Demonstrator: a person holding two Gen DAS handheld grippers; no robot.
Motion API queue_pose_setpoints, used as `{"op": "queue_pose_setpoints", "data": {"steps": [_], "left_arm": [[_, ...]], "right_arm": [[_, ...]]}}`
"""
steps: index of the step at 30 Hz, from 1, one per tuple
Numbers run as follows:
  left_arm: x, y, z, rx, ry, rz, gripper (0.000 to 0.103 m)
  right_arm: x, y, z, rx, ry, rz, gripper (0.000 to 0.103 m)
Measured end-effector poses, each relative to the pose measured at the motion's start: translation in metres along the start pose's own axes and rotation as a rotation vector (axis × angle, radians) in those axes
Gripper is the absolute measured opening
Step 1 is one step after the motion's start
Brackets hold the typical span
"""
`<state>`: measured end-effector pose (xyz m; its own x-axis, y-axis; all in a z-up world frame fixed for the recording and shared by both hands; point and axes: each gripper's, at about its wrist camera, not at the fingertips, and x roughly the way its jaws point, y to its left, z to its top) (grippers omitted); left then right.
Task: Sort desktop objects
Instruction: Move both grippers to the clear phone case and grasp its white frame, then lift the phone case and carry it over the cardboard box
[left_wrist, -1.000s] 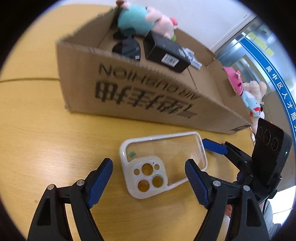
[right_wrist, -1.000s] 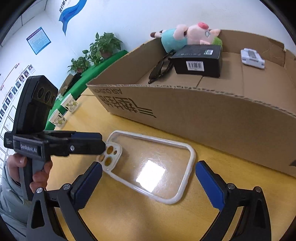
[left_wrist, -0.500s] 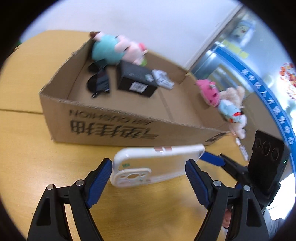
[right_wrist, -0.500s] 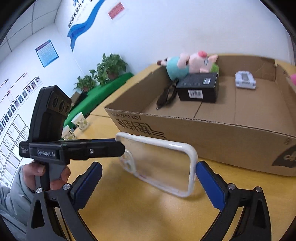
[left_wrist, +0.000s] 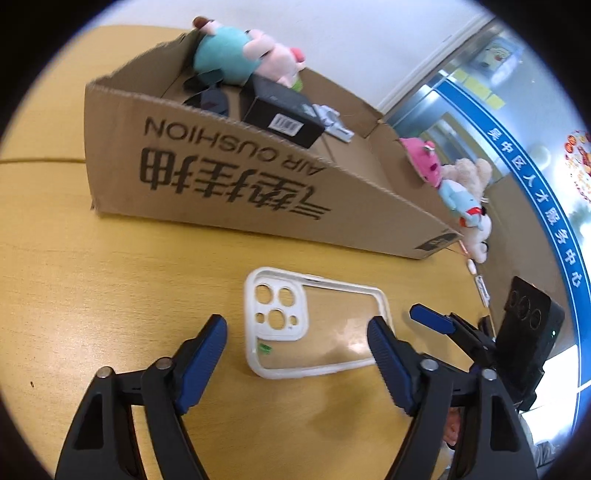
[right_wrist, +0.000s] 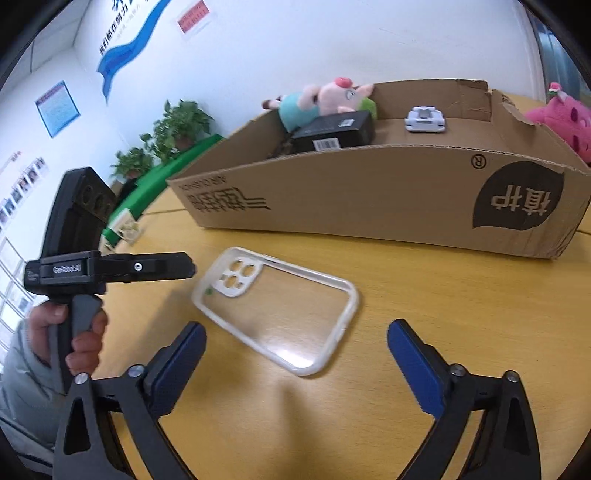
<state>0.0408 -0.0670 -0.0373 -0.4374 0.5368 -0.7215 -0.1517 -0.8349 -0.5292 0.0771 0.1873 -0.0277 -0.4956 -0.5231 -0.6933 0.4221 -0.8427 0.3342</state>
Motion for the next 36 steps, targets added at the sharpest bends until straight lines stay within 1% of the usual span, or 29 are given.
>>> {"op": "queue_pose_setpoints", "data": {"steps": [1,3,4,6,7,9,10,13,14,15,17,19,21,23,25,28,30,31,33,36], "left_arm": [[0.002,0.003,0.0,-0.005,0.008,0.003,0.063],[0.008,0.008,0.0,-0.026,0.033,0.021,0.048],[0.007,0.008,-0.001,-0.021,0.024,0.024,0.045],[0.008,0.006,-0.004,-0.003,0.028,0.039,0.038],[0.008,0.005,-0.005,0.007,0.028,0.05,0.034],[0.011,0.003,-0.008,0.015,0.045,0.075,0.009],[0.011,0.005,-0.008,0.018,0.04,0.089,0.007],[0.01,0.004,-0.009,0.023,0.036,0.105,0.007],[0.01,0.002,-0.01,0.03,0.034,0.115,0.007],[0.01,0.001,-0.011,0.036,0.035,0.121,0.007],[0.007,-0.004,-0.012,0.049,0.025,0.115,0.007],[0.003,-0.011,-0.011,0.069,0.008,0.116,0.007],[-0.005,-0.018,-0.007,0.078,-0.019,0.1,0.007],[-0.016,-0.031,0.001,0.104,-0.052,0.089,0.007],[-0.027,-0.047,0.01,0.141,-0.092,0.084,0.007],[-0.044,-0.069,0.029,0.187,-0.149,0.049,0.007],[-0.054,-0.083,0.044,0.208,-0.184,0.012,0.007],[-0.063,-0.092,0.055,0.235,-0.217,-0.005,0.007],[-0.075,-0.108,0.072,0.267,-0.266,-0.03,0.007],[-0.092,-0.126,0.094,0.315,-0.333,-0.035,0.007]], "right_arm": [[0.005,0.0,0.0,-0.012,0.016,-0.039,0.087],[0.011,-0.001,0.002,-0.013,0.035,-0.079,0.073],[0.014,-0.003,0.002,-0.012,0.039,-0.087,0.071],[0.019,-0.002,0.002,-0.031,0.051,-0.116,0.059],[0.021,-0.002,0.001,-0.041,0.058,-0.128,0.055],[0.023,0.002,0.0,-0.078,0.061,-0.164,0.045],[0.023,0.003,0.0,-0.087,0.064,-0.171,0.042],[0.023,0.003,-0.001,-0.101,0.06,-0.221,0.03],[0.023,0.001,-0.001,-0.092,0.055,-0.233,0.021],[0.021,-0.001,-0.001,-0.082,0.052,-0.231,0.014],[0.018,-0.009,-0.002,-0.046,0.047,-0.209,0.012],[0.016,-0.011,-0.001,-0.038,0.048,-0.213,0.011],[0.011,-0.011,-0.002,-0.031,0.037,-0.217,0.011],[-0.001,-0.011,0.0,-0.017,0.003,-0.212,0.011],[-0.018,-0.01,0.006,-0.011,-0.052,-0.211,0.011],[-0.054,-0.004,0.031,-0.042,-0.172,-0.236,0.011],[-0.072,0.0,0.047,-0.073,-0.224,-0.262,0.011],[-0.085,0.003,0.062,-0.099,-0.269,-0.285,0.011],[-0.104,0.007,0.085,-0.132,-0.327,-0.307,0.011],[-0.124,0.014,0.112,-0.178,-0.39,-0.331,0.011]]}}
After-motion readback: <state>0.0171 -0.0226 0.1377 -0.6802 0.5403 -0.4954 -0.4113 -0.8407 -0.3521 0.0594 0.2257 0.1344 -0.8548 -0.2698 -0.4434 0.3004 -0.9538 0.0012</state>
